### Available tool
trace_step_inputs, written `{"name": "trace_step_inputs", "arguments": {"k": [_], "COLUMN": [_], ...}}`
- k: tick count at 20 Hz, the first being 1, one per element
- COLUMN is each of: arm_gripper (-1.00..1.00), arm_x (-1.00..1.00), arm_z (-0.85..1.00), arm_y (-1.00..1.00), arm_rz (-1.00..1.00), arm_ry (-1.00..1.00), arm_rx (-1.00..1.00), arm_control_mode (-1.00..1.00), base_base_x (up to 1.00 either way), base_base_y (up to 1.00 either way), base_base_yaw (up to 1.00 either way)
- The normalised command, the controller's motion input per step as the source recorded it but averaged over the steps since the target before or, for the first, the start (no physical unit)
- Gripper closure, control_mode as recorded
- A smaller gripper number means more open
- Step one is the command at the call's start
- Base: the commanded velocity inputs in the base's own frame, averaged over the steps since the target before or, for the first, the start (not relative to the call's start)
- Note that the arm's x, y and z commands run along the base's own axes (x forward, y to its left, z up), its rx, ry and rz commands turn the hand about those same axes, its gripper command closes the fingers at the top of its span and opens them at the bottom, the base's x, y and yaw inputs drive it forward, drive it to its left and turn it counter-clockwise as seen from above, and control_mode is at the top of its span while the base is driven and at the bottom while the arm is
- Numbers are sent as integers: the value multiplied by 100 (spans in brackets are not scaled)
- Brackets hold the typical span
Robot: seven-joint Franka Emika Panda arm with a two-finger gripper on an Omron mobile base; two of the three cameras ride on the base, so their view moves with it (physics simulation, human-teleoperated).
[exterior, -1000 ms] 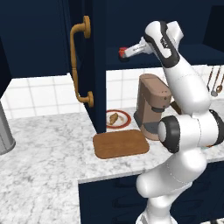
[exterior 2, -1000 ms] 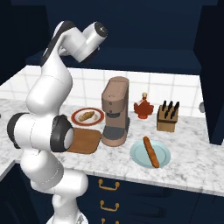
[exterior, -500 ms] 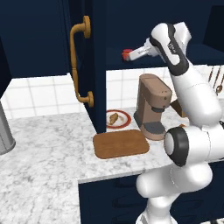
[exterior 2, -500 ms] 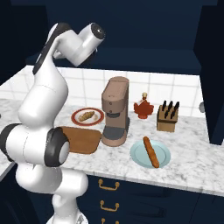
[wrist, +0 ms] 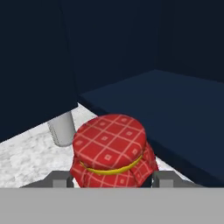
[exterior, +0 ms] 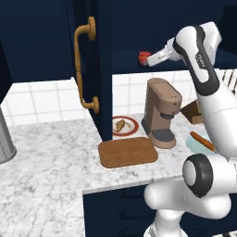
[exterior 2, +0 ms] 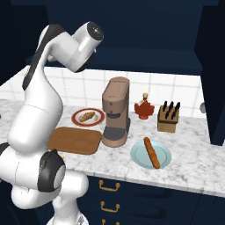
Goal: From the different types of pastries on the counter, select a croissant and place it on the cutting board. Then retrieve a jar of jam from the cabinet and place it alongside the croissant on the cutting board.
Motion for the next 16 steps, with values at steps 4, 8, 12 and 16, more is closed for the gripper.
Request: {"name": "trace_step_inputs", "arguments": {"k": [4, 8, 12, 16], "arm_gripper": [100, 100, 100, 100], "arm_x": [-56, -46, -33, -31], "arm_z": [-59, -81, -94, -86], "arm_y": [0, 0, 0, 3], "arm_rz": [0, 0, 0, 0], "arm_ry": [0, 0, 0, 0], "arm_rx": [0, 0, 0, 0], "arm_control_mode": [-100, -100, -100, -100], "base_base_x": [0, 0, 0, 0], "base_base_y": [0, 0, 0, 0], "base_base_yaw": [0, 0, 0, 0]}}
